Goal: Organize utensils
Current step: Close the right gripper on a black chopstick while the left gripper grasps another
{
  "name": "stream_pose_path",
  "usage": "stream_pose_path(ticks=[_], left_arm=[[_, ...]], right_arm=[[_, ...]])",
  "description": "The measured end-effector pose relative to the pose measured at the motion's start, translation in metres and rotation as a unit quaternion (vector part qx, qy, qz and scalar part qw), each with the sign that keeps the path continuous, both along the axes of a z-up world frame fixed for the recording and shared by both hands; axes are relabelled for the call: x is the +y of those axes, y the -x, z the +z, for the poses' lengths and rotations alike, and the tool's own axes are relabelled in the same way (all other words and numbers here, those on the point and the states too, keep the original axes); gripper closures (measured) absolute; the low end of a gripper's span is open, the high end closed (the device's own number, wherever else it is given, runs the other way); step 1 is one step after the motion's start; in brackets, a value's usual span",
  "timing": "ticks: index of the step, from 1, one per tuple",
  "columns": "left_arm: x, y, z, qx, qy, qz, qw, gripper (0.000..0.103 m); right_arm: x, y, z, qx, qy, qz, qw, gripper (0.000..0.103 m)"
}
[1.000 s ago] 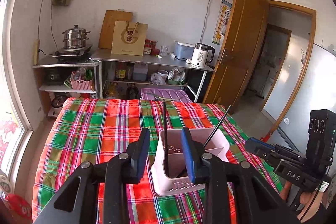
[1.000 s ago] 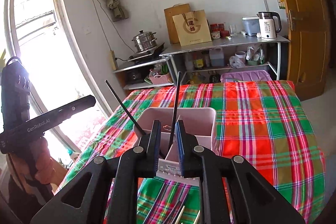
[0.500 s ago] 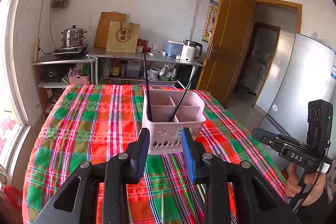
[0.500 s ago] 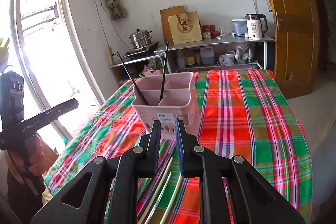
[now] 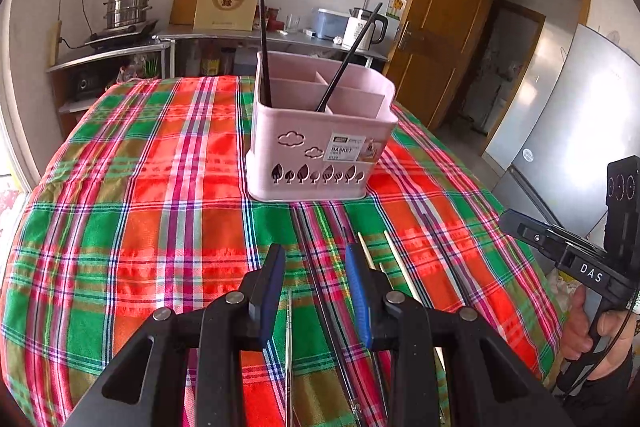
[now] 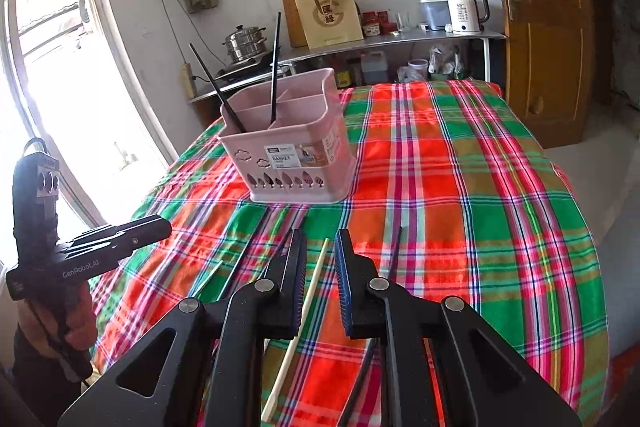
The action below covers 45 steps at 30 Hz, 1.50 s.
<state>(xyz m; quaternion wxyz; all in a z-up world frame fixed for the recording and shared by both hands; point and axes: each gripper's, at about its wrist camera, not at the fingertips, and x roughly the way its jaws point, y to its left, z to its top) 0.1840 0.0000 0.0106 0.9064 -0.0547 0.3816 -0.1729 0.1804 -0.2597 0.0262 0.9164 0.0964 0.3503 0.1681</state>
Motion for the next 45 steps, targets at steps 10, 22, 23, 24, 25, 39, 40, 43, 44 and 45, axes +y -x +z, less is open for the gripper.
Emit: stream_pose_path(ticks=[10,22,23,24,25,39,40,43,44,45], left_arm=[[-0.014,-0.037,-0.042,0.063,-0.015,-0.009,0.9978,0.072],[-0.039,-0.057,-0.071,0.083,-0.079,-0.016,0.9933,0.084],[-0.041,-0.057,-0.072,0.081,-0.088,-0.016,0.9927,0.086],[-0.042,-0.058,-0.072,0.079,-0.092,-0.016,0.9925,0.088],[-0.042,-0.058,-0.073,0.078,-0.093,-0.014,0.9925,0.091],[-0.032,-0.056,-0.067,0.08,-0.058,-0.015,0.995,0.097],[-0.032,-0.055,-0.065,0.08,-0.054,-0.016,0.9952,0.097],[-0.033,-0.054,-0.061,0.078,-0.049,-0.02,0.9956,0.097],[-0.033,-0.053,-0.059,0.077,-0.047,-0.021,0.9957,0.098],[-0.033,-0.053,-0.057,0.075,-0.046,-0.022,0.9959,0.098]], right_arm=[[0.024,-0.013,-0.025,0.028,0.001,0.033,0.999,0.09],[0.006,-0.027,-0.045,0.055,0.033,-0.012,0.998,0.09],[0.003,-0.028,-0.047,0.057,0.04,-0.019,0.997,0.09],[0.001,-0.03,-0.048,0.059,0.042,-0.023,0.997,0.09],[0.0,-0.031,-0.049,0.061,0.039,-0.024,0.997,0.09],[-0.003,-0.047,-0.069,0.095,0.08,-0.045,0.991,0.09],[-0.003,-0.049,-0.072,0.101,0.085,-0.045,0.99,0.09],[-0.003,-0.055,-0.079,0.114,0.097,-0.043,0.988,0.09],[-0.002,-0.056,-0.079,0.113,0.102,-0.041,0.987,0.09],[0.0,-0.058,-0.078,0.114,0.105,-0.041,0.987,0.09]])
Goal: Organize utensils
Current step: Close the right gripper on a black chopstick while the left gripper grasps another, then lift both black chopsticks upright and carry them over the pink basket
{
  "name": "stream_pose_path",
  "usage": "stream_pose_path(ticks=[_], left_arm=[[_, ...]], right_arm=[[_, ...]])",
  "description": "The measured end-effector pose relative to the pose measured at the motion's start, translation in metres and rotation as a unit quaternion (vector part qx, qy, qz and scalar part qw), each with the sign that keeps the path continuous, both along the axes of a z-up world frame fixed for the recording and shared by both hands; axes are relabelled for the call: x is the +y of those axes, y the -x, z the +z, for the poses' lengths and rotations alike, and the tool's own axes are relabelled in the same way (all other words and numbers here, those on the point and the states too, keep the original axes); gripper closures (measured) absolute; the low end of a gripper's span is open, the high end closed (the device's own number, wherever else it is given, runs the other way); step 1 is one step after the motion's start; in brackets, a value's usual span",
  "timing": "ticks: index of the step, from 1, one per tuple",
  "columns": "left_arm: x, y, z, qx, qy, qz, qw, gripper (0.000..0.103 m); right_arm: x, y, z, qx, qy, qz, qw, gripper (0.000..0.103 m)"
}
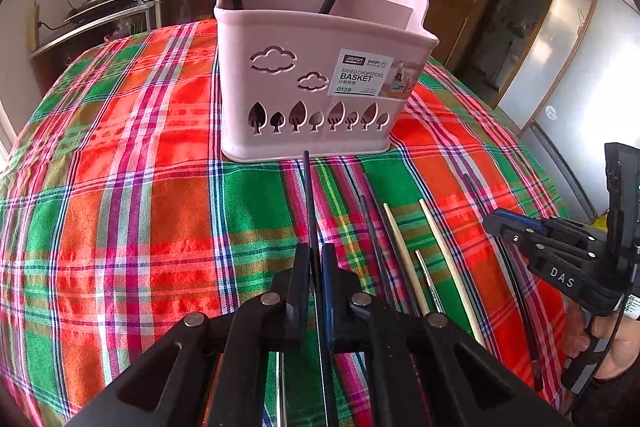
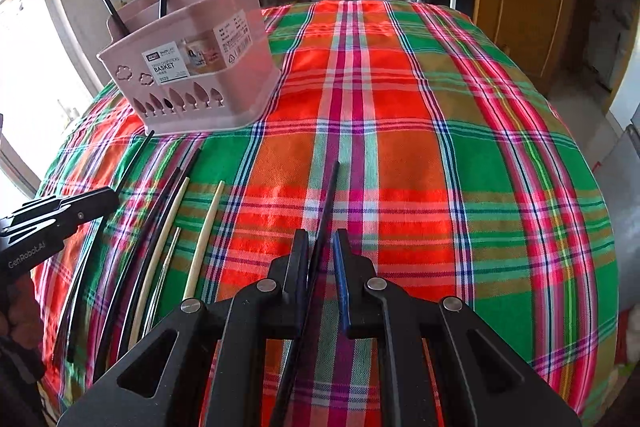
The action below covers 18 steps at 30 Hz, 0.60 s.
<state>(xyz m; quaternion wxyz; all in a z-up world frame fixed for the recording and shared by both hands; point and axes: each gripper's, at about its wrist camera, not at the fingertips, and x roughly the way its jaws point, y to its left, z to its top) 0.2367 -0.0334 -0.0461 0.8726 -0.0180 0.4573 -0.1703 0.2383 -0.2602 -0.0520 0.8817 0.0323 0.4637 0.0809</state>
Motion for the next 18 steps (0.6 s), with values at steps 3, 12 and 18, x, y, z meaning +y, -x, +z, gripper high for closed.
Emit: stream_pose_path(ticks=[3,12,18], left_arm=[[0.001,0.003,0.007,-0.006,0.005,-0.001,1.0,0.098],[0.003,0.018,0.043,-0.041,0.019,-0.003,0.999,0.098],[0.006,0.03,0.078,-0.077,0.034,-0.009,0.9964,0.098]], right_arm=[[0.003,-0.004,0.0,0.003,0.01,0.007,1.0,0.092],[0.001,0.004,0.023,-0.024,-0.026,0.021,0.999,0.097],[0.0,0.021,0.067,-0.08,-0.05,0.028,0.995,0.097]])
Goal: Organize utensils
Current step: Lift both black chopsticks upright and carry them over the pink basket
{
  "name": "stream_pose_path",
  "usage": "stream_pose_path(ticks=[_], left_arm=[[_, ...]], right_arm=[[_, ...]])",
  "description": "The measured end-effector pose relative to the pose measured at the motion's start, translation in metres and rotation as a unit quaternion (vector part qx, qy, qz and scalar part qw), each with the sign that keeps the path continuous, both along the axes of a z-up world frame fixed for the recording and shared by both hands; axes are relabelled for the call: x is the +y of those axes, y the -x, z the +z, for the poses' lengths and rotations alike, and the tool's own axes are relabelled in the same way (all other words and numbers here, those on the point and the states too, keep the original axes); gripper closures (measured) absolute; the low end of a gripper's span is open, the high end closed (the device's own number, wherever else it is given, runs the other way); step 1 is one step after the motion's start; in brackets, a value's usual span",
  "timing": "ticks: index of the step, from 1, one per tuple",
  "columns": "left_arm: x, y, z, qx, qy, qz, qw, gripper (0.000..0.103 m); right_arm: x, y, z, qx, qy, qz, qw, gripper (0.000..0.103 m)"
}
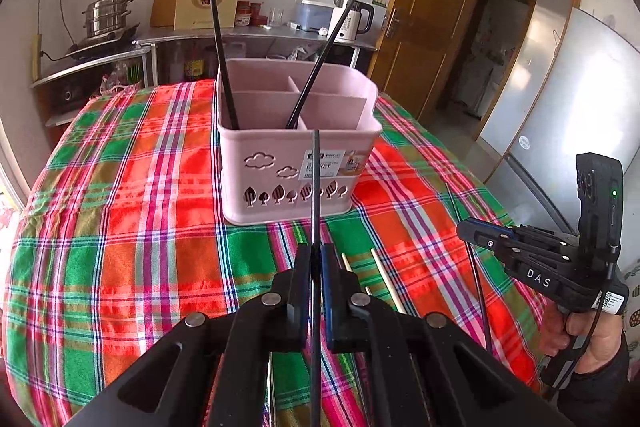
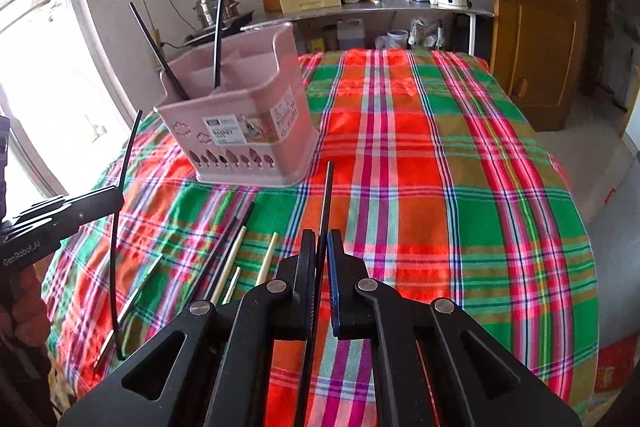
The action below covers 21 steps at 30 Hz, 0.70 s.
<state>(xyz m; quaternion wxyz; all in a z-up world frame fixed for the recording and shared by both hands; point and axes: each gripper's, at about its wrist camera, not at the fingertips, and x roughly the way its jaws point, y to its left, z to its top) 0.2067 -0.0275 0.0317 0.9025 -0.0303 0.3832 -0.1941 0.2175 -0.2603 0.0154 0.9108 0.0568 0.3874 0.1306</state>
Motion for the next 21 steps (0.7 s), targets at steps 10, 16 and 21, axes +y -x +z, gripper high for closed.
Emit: stream_pose_path(ticks=[10,16,21], left_arm=[[0.007,0.018,0.047,-0.05,0.008,-0.001,0.9987,0.098],[0.009,0.026,0.066,-0.068,0.007,0.0,0.9976,0.098],[0.01,0.027,0.073,-0.073,0.004,0.003,0.9973,0.098]], right_arm=[[-0.008,0.018,0.048,-0.063,-0.025,0.002,0.998,0.098],[-0.009,0.03,0.069,-0.092,-0.028,0.004,0.995,0.098],[-0.011,0.032,0.078,-0.108,-0.029,0.002,0.994,0.098]])
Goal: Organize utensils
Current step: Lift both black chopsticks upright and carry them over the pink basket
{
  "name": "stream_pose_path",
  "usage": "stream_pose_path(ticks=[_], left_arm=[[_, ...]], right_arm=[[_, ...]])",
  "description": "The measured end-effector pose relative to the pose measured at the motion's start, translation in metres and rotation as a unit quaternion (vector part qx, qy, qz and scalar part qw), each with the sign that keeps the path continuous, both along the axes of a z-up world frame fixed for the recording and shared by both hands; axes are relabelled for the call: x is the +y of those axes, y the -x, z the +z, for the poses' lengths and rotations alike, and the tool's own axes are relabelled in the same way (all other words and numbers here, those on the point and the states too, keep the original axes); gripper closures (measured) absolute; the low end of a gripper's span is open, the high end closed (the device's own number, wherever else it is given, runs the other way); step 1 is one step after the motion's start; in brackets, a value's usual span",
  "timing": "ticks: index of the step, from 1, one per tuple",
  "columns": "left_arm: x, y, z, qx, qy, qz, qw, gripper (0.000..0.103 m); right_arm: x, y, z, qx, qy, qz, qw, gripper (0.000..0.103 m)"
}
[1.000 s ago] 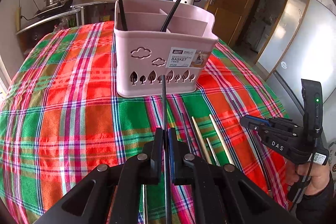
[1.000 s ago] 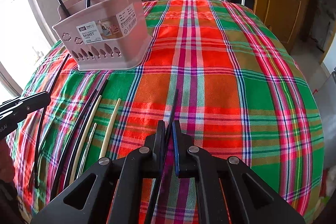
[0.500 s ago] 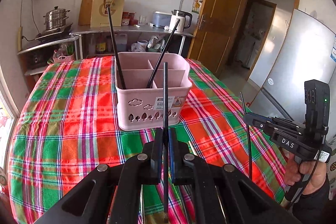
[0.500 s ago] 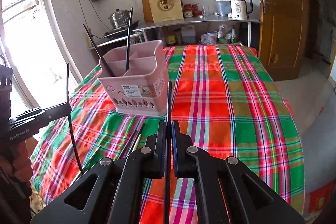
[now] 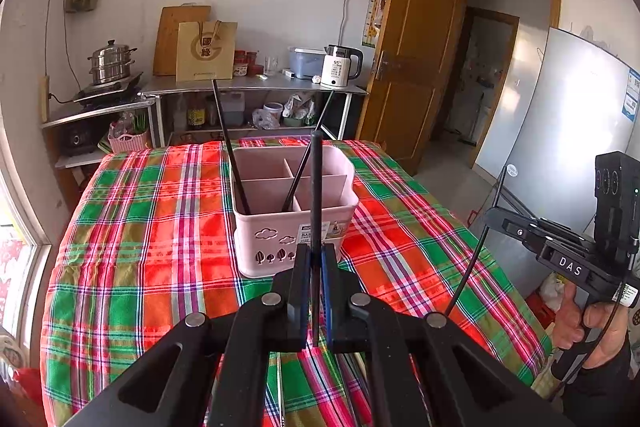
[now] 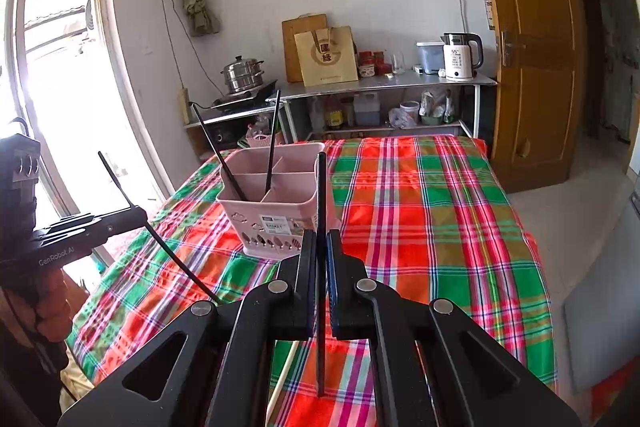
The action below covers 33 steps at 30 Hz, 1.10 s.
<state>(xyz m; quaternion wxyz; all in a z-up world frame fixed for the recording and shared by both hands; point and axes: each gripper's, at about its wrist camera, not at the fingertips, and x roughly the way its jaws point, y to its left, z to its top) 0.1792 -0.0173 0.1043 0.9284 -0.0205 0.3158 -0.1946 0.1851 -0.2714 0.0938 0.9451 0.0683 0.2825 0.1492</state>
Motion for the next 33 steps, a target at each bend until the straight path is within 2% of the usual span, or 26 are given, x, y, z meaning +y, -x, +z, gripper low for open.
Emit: stream_pose_path(ticks=[15,29,33], left_arm=[[0.006,-0.02,0.012,0.014,-0.002,0.001,0.9999,0.098],[0.025,-0.074,0.082,-0.027,0.027,0.032,0.9987,0.098],[0.03,-0.095,0.094,-0.035,0.032,0.043,0.998,0.098]], right_arm=[[0.013,-0.007,0.022,-0.024,-0.001,0.024,0.999,0.098],[0.046,-0.058,0.075,-0.08,-0.039,0.046,0.995,0.098],[0.052,-0.076,0.087,-0.091,-0.053,0.042,0.994,0.098]])
